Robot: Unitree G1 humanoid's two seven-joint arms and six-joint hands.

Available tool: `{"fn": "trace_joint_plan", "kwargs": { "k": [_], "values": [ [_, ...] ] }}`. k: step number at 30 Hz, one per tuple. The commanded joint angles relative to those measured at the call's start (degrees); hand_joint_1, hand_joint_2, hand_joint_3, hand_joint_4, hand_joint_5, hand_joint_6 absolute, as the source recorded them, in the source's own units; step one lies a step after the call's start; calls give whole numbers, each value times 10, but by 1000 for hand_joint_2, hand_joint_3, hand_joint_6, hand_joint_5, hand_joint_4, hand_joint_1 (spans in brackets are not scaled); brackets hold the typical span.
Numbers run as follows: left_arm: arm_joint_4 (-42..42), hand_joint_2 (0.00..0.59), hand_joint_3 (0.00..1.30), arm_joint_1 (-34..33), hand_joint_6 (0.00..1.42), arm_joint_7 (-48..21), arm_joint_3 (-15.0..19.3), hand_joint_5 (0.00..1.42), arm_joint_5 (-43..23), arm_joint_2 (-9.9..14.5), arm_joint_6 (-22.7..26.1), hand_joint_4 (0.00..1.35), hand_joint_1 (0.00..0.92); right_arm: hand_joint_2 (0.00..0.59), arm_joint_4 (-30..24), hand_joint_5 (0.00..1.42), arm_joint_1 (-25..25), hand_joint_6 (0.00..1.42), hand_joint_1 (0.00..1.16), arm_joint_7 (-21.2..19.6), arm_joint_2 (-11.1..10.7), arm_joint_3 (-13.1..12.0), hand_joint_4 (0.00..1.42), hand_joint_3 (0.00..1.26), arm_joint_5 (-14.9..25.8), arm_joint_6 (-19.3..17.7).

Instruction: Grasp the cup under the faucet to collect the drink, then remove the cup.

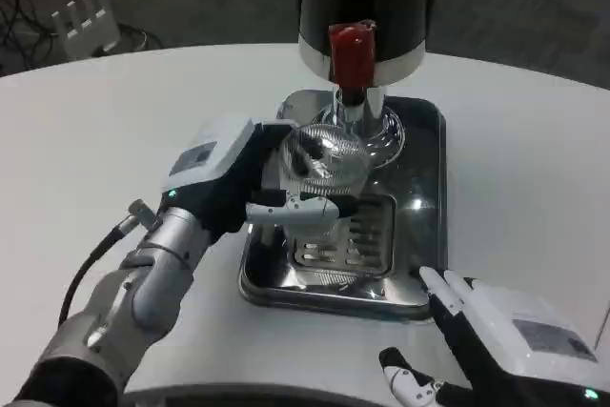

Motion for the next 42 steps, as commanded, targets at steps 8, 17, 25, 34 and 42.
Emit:
{"fn": "trace_joint_plan", "kwargs": {
  "k": [8, 17, 25, 34, 42],
  "values": [
    [-1, 34, 892, -14, 1408, -29, -21, 1147, -5, -1, -6, 954, 405, 458, -22, 0, 16, 0, 237, 0, 13, -1, 0, 33, 11, -3],
    [-15, 56, 714, -12, 1364, -64, -22, 999, -9, -2, 9, 759, 288, 459, -28, 0, 25, 0, 237, 4, 13, -2, 0, 42, 16, -4],
    [-37, 63, 565, -3, 1097, -79, -17, 660, -17, 6, 23, 443, 190, 459, -32, 0, 28, 0, 237, 4, 8, -10, 0, 61, 28, -4],
    [-60, 66, 518, 3, 800, -78, -18, 421, -15, 10, 35, 249, 160, 459, -28, 0, 23, 0, 237, 3, 7, -21, 0, 71, 43, -3],
    [-70, 54, 449, 4, 435, -105, -18, 189, -24, 12, 26, 45, 123, 459, -18, 0, 19, 0, 237, 0, 11, -22, 0, 107, 46, 1]
  ]
}}
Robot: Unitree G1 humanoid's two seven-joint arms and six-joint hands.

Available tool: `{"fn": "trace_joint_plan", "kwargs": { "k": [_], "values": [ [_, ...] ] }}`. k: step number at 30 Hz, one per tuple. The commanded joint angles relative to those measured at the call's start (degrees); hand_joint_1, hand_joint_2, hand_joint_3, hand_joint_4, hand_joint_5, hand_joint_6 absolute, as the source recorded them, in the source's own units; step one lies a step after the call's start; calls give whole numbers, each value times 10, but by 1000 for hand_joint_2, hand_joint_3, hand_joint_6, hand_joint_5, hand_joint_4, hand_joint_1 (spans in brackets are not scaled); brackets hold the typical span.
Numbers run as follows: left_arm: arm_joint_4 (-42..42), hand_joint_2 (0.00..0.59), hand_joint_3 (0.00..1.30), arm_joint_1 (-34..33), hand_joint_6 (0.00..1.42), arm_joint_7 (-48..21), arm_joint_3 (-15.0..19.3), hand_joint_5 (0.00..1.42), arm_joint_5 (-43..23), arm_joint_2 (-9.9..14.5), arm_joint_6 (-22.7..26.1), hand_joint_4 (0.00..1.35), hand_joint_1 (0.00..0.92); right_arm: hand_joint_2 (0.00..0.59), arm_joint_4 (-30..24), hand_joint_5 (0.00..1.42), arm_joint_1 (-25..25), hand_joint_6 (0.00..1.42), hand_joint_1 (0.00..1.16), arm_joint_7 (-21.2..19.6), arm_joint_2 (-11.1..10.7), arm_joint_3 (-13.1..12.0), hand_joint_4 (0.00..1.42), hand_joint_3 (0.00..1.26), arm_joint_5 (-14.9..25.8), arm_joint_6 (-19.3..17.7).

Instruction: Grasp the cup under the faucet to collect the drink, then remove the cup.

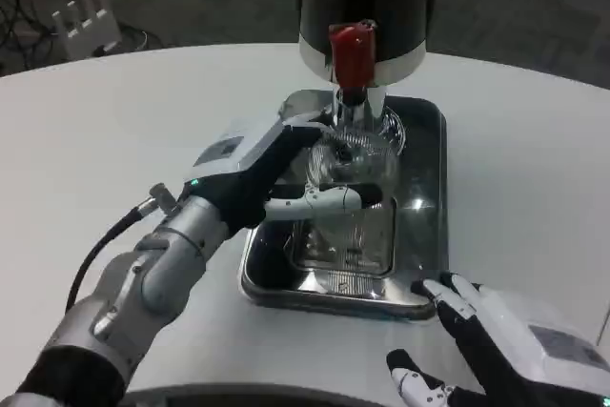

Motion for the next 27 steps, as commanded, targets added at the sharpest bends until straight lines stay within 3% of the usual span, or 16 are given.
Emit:
{"fn": "trace_joint_plan", "kwargs": {
  "k": [1, 13, 18, 24, 27],
  "values": [
    [-14, 54, 449, 9, 434, -18, 1, 187, -7, 9, -7, 44, 122, 459, 4, 0, -1, 0, 237, 0, 11, 0, 0, 109, 1, 2],
    [-60, 56, 484, 31, 411, -30, 24, 177, -29, 34, -21, 31, 121, 467, 7, 0, -12, 0, 244, -1, 13, 1, 0, 150, -2, 4],
    [-98, 56, 492, 57, 414, -42, 45, 177, -47, 61, -20, 31, 121, 464, 17, 0, -25, 0, 252, 1, 15, 9, 0, 153, -4, 4],
    [-155, 56, 493, 90, 415, -53, 68, 179, -62, 76, -8, 31, 121, 462, 21, 0, -32, 0, 259, 2, 16, 10, 0, 155, -2, 9],
    [-195, 56, 449, 119, 422, -47, 95, 186, -79, 80, -5, 53, 121, 462, 21, 0, -31, 0, 262, 2, 16, 10, 0, 160, -2, 11]
  ]
}}
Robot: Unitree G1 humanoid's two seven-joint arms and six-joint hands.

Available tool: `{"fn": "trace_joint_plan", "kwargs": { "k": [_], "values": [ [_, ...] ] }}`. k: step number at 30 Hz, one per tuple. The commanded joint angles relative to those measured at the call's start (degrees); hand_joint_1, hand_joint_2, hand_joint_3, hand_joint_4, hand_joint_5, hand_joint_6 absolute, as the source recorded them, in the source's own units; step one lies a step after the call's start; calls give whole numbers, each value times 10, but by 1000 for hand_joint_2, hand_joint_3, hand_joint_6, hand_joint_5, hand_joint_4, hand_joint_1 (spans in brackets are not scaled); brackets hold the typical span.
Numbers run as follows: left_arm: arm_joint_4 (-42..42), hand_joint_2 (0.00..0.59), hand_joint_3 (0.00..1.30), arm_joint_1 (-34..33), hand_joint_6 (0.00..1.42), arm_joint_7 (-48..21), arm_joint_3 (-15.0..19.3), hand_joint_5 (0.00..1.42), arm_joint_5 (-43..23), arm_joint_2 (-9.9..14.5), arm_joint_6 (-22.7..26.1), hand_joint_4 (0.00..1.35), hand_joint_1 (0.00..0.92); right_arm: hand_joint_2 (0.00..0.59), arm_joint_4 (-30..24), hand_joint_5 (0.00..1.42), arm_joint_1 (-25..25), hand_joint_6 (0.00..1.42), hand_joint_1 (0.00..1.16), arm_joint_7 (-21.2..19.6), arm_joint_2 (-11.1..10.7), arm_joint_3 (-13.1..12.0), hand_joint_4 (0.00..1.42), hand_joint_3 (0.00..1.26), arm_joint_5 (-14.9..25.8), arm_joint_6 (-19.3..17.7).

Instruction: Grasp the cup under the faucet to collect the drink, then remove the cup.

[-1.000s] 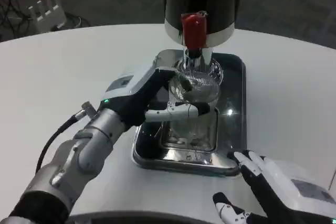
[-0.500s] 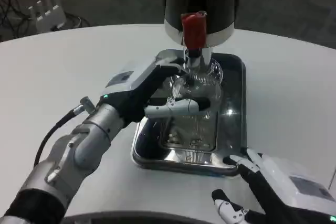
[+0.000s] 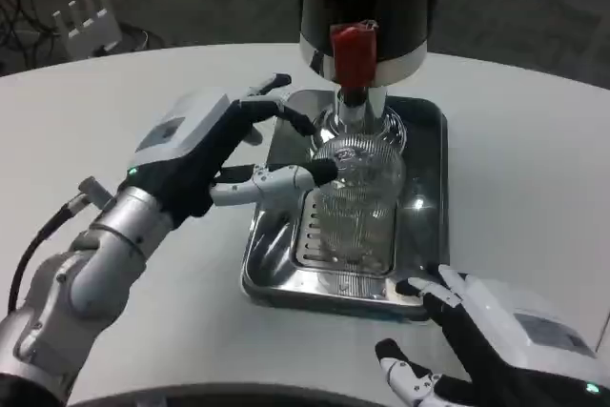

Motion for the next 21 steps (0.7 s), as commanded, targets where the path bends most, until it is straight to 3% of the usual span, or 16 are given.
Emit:
{"fn": "trace_joint_plan", "kwargs": {
  "k": [1, 4, 9, 16, 21],
  "values": [
    [-56, 56, 436, 46, 437, 8, 38, 202, -28, 8, 6, 76, 121, 462, -1, 0, 2, 0, 263, 1, 15, 4, 0, 161, -1, 6],
    [-96, 68, 402, 66, 471, 32, 81, 247, -56, -2, 1, 134, 112, 462, 0, 0, 4, 0, 265, -2, 15, 8, 0, 163, 0, 6],
    [-142, 83, 366, 65, 493, 9, 112, 311, -113, -12, 2, 241, 91, 461, 1, 0, 1, 0, 268, -4, 16, 9, 0, 164, 0, 9],
    [-175, 89, 352, 46, 581, -68, 125, 419, -216, -30, 6, 363, 25, 468, -6, 0, 6, 0, 275, -4, 14, 6, 0, 165, -3, 9],
    [-181, 94, 353, 22, 602, -171, 117, 437, -299, -37, 49, 345, 0, 470, -11, 0, 11, 0, 278, -5, 14, 6, 0, 165, -6, 9]
  ]
}}
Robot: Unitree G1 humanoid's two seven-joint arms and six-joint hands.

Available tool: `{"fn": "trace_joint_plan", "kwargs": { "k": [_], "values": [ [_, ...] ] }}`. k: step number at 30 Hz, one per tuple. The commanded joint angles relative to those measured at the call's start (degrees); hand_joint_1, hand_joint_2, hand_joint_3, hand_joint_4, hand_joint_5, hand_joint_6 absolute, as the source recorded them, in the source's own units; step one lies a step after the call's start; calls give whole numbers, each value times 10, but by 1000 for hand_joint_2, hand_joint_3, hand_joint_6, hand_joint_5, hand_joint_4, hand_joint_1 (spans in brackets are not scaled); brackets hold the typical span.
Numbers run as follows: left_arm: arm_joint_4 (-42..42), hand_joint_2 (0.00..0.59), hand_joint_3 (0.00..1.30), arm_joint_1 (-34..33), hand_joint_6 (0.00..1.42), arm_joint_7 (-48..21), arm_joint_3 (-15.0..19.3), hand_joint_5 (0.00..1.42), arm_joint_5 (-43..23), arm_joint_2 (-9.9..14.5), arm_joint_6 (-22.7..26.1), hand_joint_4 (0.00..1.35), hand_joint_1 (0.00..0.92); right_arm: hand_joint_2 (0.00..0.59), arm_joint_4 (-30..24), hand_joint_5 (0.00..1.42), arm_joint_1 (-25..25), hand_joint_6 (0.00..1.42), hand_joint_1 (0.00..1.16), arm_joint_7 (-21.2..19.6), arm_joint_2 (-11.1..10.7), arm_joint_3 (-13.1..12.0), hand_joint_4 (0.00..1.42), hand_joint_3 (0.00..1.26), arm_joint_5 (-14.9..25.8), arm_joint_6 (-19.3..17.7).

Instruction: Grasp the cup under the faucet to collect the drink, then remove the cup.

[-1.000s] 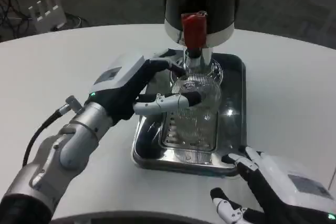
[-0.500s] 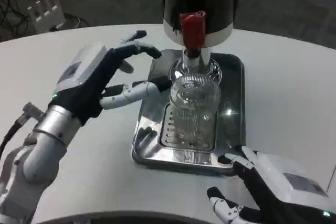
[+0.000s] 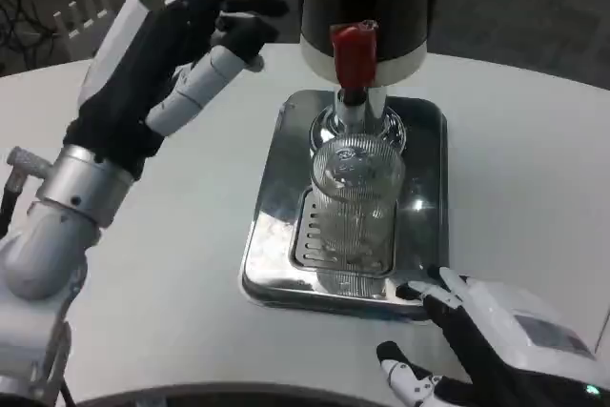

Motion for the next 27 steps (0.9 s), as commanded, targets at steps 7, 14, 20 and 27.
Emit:
{"fn": "trace_joint_plan", "kwargs": {
  "k": [7, 14, 20, 27],
  "values": [
    [-17, 99, 341, -35, 589, -116, 4, 425, -75, -10, 71, 321, 0, 471, -13, 0, 8, 0, 282, -5, 14, 2, 0, 165, -3, 0],
    [-2, 103, 322, -67, 524, -152, -4, 390, -70, -10, 98, 286, 0, 471, -21, 0, 13, 0, 284, -2, 13, 0, 0, 165, 0, 1],
    [21, 103, 319, -93, 522, -167, -16, 383, -58, -18, 101, 282, 0, 471, -25, 0, 18, 0, 284, -4, 13, -4, 0, 165, 3, 0],
    [77, 104, 318, -131, 501, -181, -30, 380, -45, -34, 90, 280, 0, 471, -25, 0, 18, 0, 284, -6, 15, -5, 0, 165, 4, 2]
  ]
}}
